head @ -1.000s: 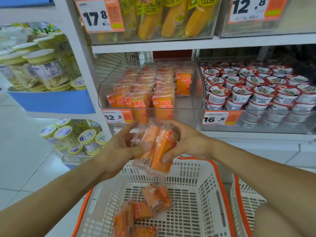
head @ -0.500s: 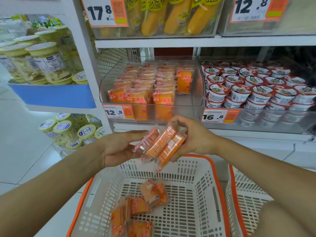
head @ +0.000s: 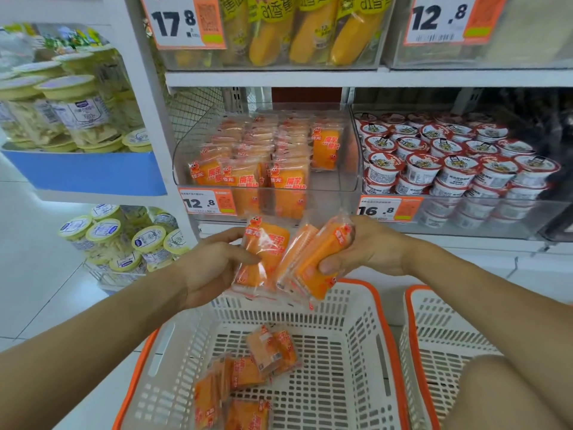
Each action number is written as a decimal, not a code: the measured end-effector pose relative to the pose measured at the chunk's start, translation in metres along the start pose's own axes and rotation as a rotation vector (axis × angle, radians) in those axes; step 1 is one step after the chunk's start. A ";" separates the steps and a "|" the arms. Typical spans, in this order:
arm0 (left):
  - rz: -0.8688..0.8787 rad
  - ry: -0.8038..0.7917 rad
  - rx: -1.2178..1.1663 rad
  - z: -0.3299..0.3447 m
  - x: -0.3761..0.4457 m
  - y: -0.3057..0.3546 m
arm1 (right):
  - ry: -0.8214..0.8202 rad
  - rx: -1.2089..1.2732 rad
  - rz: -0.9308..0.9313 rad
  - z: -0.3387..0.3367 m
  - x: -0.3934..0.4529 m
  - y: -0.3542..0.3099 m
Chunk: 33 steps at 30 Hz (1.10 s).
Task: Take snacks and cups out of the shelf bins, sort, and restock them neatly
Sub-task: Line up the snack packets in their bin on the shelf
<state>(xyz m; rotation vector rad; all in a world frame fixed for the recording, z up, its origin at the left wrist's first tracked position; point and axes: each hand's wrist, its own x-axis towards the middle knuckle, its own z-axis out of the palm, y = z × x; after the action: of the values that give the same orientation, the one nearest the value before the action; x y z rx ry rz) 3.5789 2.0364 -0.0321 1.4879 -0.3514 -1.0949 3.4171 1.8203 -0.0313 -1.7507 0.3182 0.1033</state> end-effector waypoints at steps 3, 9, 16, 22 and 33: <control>0.016 -0.126 0.043 0.009 -0.005 0.001 | 0.012 0.047 -0.015 0.007 0.003 0.000; 0.081 -0.131 0.185 0.011 -0.005 -0.005 | 0.012 0.197 -0.030 0.010 0.012 0.004; 0.064 0.023 0.041 -0.008 0.004 -0.009 | 0.014 0.106 0.098 -0.013 0.008 0.015; 0.026 -0.045 0.023 -0.014 0.006 -0.011 | -0.111 0.090 0.163 -0.009 0.009 0.018; 0.187 0.153 0.251 -0.011 0.013 -0.013 | -0.091 0.283 0.015 0.011 0.016 0.014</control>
<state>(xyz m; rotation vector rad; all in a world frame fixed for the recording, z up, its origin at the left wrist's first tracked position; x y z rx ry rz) 3.5899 2.0368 -0.0507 1.7112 -0.5245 -0.8046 3.4295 1.8258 -0.0511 -1.4592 0.2656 0.1407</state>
